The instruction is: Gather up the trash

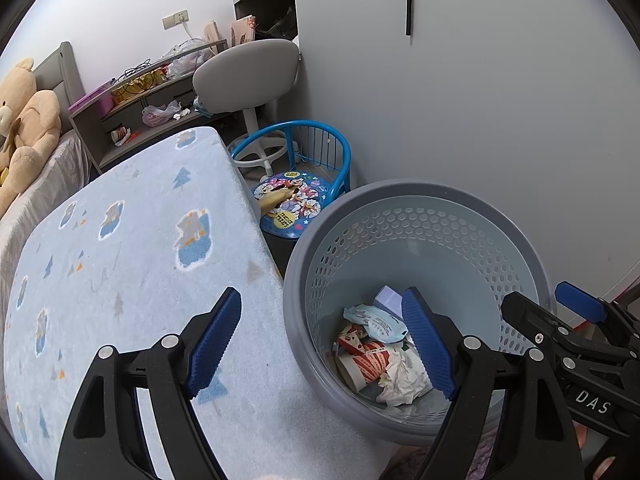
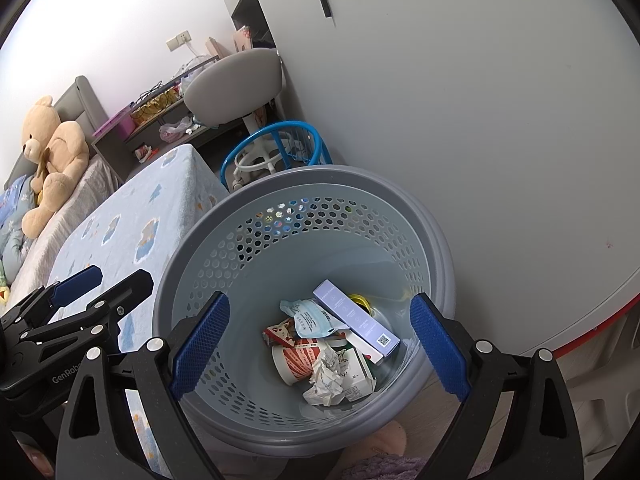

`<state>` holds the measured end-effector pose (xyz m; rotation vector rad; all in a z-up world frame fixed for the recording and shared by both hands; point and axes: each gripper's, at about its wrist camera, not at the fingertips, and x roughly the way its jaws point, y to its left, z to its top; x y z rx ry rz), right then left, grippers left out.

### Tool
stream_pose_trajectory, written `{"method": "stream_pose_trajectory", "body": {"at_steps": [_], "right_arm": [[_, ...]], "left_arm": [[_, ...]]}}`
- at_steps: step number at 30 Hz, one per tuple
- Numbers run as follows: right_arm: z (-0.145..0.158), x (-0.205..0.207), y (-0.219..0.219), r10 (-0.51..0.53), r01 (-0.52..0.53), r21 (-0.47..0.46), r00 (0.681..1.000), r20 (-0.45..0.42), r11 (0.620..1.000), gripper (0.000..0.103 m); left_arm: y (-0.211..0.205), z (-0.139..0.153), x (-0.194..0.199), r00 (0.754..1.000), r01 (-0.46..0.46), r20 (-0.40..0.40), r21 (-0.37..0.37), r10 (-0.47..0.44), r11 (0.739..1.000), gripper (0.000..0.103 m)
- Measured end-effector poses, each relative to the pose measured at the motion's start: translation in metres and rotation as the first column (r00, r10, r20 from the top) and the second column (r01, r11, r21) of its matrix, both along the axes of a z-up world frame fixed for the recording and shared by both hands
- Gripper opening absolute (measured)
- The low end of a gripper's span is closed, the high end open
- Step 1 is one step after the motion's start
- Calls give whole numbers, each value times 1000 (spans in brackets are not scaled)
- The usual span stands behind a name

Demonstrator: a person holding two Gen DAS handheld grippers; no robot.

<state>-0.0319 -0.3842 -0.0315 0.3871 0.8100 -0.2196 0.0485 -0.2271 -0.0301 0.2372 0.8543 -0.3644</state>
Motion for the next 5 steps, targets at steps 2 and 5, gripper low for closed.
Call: {"method": "stream_pose_trajectory", "body": {"at_steps": [2,5], "right_arm": [[0,0,0,0,0,1,1000,0,1000,90],[0,0,0,0,0,0,1000,0,1000,90]], "left_arm": [[0,0,0,1000,0,-1,-2,0,1000,79],[1,0,0,1000,-4,-2,-4,4,1000,79]]}}
